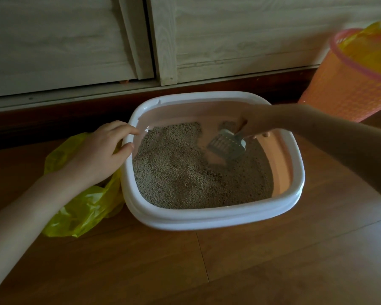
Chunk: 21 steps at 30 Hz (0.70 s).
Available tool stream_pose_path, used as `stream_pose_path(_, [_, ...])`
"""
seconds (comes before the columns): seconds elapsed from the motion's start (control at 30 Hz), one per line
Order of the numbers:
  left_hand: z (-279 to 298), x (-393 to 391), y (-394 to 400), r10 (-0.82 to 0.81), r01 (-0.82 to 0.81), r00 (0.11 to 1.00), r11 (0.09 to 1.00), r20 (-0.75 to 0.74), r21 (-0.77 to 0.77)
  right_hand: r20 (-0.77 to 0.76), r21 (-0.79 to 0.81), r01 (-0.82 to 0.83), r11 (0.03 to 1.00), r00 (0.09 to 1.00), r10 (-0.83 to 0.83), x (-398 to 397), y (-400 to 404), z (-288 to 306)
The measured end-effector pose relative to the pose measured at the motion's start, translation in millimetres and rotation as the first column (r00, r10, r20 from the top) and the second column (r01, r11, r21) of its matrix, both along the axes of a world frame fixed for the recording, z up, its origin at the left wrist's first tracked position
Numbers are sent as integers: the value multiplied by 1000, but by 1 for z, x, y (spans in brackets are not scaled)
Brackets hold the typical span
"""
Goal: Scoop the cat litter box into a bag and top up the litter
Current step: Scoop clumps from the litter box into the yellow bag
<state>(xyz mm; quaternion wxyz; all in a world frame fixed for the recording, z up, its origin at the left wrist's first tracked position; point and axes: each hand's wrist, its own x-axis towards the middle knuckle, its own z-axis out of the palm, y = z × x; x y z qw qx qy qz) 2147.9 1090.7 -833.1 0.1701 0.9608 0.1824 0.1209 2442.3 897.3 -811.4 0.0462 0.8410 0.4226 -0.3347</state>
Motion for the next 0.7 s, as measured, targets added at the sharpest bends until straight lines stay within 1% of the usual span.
stream_pose_path(0.1, [0,-2,2,-13,13,1000,1000,12,1,-172,-58,183,981,967,-190,30,-8,0])
stream_pose_path(0.13, [0,-4,3,-15,15,1000,1000,14,0,-179,-74,206,976,960,-216,38,-12,-4])
stream_pose_path(0.2, [0,-6,5,-17,17,1000,1000,17,-1,-130,-118,210,970,966,-225,49,-20,-16])
stream_pose_path(0.27, [-1,-6,7,-19,19,1000,1000,18,-1,-51,-172,145,974,986,-156,55,-28,-32])
stream_pose_path(0.33, [-2,-6,7,-18,18,1000,1000,19,2,37,-202,18,979,999,-11,57,-33,-45])
stream_pose_path(0.47, [-3,-3,7,-8,8,1000,1000,19,-1,68,-172,-158,972,983,172,46,-28,-59])
stream_pose_path(0.57, [-6,-2,6,-9,9,1000,1000,13,-5,30,-140,-202,969,978,208,35,-24,-72])
stream_pose_path(0.7, [-8,-2,8,-3,3,1000,1000,2,-15,-104,-45,-152,987,984,146,25,-28,-93])
